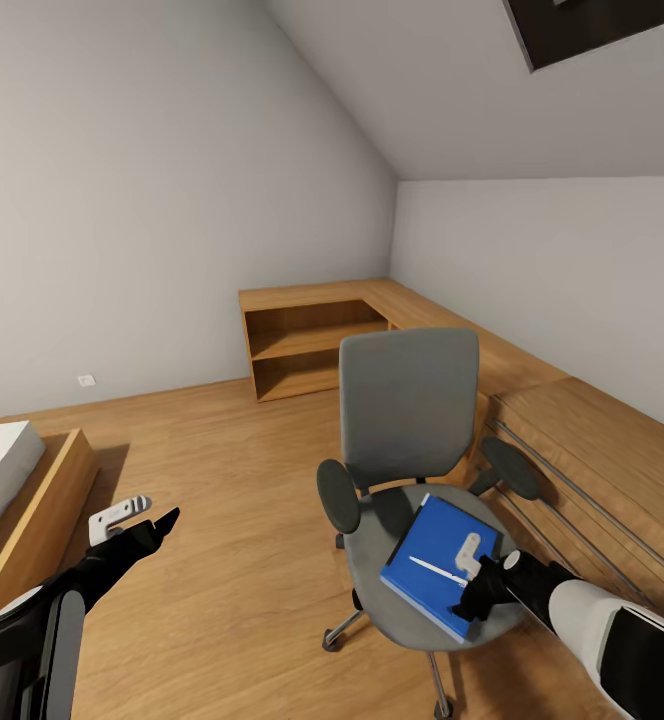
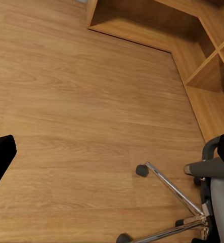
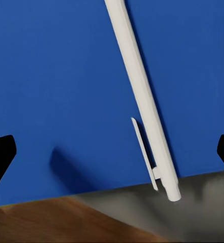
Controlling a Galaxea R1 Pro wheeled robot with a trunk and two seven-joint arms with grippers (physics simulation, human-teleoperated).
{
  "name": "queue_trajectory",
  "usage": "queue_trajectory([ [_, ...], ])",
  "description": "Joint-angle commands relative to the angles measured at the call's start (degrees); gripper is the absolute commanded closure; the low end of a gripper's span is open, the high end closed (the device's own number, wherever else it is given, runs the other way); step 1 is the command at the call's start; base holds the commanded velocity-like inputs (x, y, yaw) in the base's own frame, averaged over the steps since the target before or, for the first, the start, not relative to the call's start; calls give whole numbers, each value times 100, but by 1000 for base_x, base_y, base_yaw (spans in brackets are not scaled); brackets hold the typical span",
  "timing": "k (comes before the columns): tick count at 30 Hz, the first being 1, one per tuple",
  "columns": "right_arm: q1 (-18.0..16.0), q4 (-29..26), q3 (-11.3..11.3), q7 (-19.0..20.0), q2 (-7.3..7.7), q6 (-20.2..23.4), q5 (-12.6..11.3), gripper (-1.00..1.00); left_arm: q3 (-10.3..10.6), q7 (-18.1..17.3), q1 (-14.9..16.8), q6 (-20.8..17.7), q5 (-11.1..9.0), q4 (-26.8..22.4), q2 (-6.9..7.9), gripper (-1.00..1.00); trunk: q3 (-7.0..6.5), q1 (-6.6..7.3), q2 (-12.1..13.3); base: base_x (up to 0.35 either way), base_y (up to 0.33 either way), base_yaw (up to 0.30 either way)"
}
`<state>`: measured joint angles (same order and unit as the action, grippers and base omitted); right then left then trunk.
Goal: In the bedroom, organize the workspace by keeping the computer under the desk, ensuring the monitor is on the desk, placing the keyboard on the desk next to the monitor, placing the mouse on the desk next to the keyboard, moving the folder from the swivel chair onto the desk next to the mouse, stacking the notebook on top of the folder with the pen on top of the notebook, and positioning the swivel chair next to the desk.
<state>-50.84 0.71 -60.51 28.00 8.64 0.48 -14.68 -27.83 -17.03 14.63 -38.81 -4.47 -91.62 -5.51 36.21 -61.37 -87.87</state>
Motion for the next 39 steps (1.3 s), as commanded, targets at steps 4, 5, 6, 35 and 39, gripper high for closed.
queue_trajectory([
  [4, -5, 8, -33, 11, 95, 2, -68, -100, -19, -11, 8, -48, -46, -5, -7, -100, 5, 0, -3, 0, 0, 0],
  [5, -5, 7, -33, 10, 103, 3, -68, -100, -17, -11, 7, -48, -46, -5, -8, -100, 5, 0, -3, 0, 0, 0],
  [6, -5, 5, -32, 8, 112, 3, -69, -100, -16, -11, 7, -48, -46, -5, -9, -100, 5, 0, -3, 0, 0, 0],
  [35, -5, -5, -12, -65, 153, -15, -80, -100, -12, -11, 7, -48, -42, -5, -11, -100, 5, 0, -3, 0, 0, 0],
  [39, -5, -8, -9, -247, 151, -22, -84, -100, -12, -11, 11, -48, -40, -5, -11, -100, 5, 0, -3, 0, 0, 0],
])
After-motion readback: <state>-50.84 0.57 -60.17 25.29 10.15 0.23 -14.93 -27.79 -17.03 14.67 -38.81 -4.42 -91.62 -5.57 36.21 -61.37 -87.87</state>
